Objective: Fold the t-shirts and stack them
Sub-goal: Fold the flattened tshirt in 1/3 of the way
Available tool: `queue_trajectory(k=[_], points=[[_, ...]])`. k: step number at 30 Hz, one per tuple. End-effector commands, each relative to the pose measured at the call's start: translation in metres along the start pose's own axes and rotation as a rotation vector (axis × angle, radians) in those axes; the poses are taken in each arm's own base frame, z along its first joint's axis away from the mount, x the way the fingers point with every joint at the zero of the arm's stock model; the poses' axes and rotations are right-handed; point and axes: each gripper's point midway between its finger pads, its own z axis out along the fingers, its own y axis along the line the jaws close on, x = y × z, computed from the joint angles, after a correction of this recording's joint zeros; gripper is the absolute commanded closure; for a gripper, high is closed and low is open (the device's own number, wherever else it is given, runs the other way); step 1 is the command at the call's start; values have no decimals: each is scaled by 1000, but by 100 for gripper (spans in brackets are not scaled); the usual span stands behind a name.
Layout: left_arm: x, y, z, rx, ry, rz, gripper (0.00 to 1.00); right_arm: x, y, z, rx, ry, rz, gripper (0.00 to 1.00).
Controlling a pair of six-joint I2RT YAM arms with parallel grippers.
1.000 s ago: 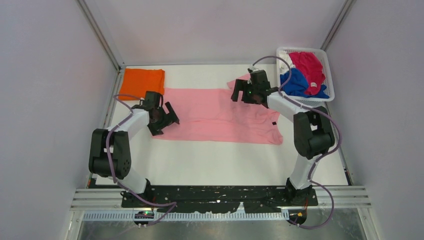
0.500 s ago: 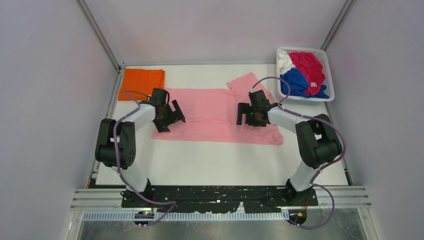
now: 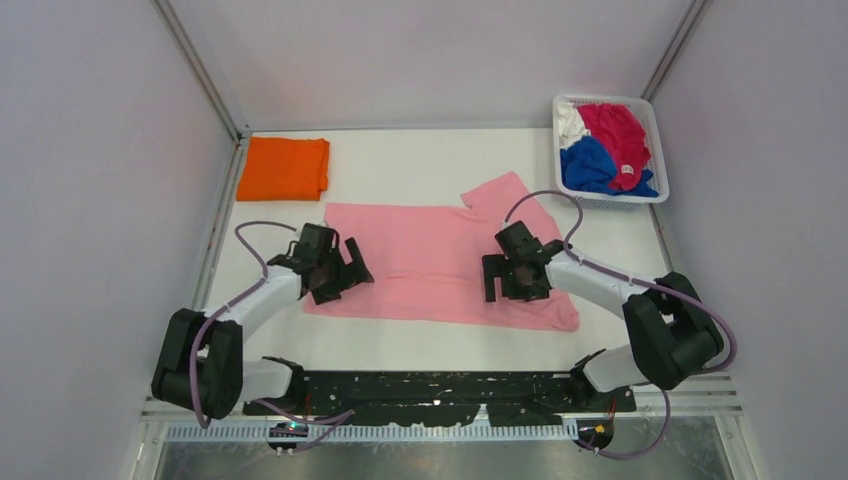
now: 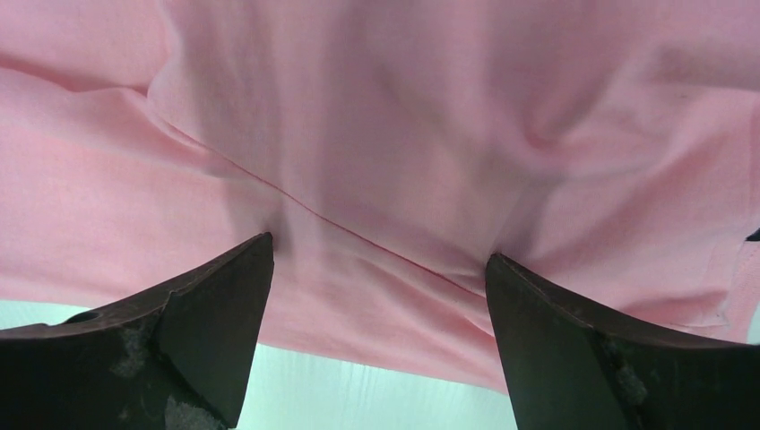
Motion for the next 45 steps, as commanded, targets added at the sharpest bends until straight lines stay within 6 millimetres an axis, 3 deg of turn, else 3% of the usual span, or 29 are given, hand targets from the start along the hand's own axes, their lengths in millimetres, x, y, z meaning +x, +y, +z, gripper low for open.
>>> queue_trajectory(k=[1,7,10,19,28,32,40,45], points=[[80,56,-4,-177,198,-41,0,57,-5,-13,34,144,15,4],[103,66,-14,-181,209,-63,0,84,-13,-25,66,171,10,5],[112,73,-24,-214,215,-65,0,81,-24,-31,109,138,9,5],[124,67,-41,-151,194,-70,0,63,-39,-33,185,40,-22,5],[121,68,-47,-166,169,-75,0,56,-28,-40,117,12,-41,5],[92,57,-57,-176,77,-40,0,45,-15,-51,42,-38,-49,5],[-3,23,-88,-193,-212,34,0,-23,5,-92,-50,-326,43,5],[-68,17,-77,-173,-304,-39,0,-60,14,-102,-127,-461,136,5]])
